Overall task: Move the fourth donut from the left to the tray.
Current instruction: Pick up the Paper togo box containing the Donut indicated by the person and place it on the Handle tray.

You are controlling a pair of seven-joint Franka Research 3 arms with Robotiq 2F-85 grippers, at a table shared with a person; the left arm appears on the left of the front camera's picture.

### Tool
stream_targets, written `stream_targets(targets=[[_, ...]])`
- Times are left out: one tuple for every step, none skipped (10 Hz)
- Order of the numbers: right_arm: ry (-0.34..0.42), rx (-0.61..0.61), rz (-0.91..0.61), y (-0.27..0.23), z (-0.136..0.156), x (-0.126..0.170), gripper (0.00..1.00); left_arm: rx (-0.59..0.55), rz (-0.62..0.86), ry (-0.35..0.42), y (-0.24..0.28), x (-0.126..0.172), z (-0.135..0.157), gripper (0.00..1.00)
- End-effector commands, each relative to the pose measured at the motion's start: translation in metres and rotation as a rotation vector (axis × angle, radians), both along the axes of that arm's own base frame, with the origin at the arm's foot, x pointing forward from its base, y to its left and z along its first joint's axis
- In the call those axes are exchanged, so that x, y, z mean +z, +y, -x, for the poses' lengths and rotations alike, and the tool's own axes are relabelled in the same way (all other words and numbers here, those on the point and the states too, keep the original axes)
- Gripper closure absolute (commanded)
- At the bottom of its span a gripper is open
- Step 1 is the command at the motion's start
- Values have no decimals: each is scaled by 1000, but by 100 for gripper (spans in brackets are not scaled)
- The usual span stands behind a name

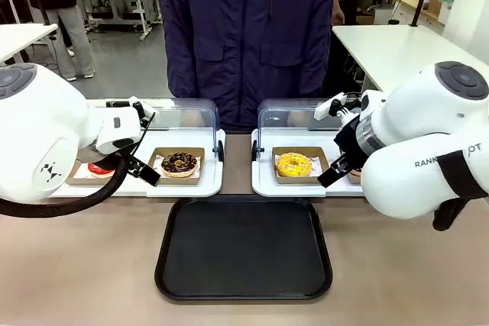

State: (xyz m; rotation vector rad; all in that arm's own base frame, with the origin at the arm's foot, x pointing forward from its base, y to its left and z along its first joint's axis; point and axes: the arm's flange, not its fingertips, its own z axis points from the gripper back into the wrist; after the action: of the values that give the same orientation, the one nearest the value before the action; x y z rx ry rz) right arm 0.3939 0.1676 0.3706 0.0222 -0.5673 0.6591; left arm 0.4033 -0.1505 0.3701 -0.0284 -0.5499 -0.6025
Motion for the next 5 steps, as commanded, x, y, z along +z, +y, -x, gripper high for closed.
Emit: stream_targets(targets=[[0,0,0,0,0,0,0,0,0,0,0,0,0,0],[0,0,0,0,0,0,0,0,0,0,0,0,0,0],[0,0,0,0,0,0,0,0,0,0,0,0,0,0],[0,0,0,0,0,0,0,0,0,0,0,0,0,0],[0,0,0,0,0,0,0,0,0,0,0,0,0,0]])
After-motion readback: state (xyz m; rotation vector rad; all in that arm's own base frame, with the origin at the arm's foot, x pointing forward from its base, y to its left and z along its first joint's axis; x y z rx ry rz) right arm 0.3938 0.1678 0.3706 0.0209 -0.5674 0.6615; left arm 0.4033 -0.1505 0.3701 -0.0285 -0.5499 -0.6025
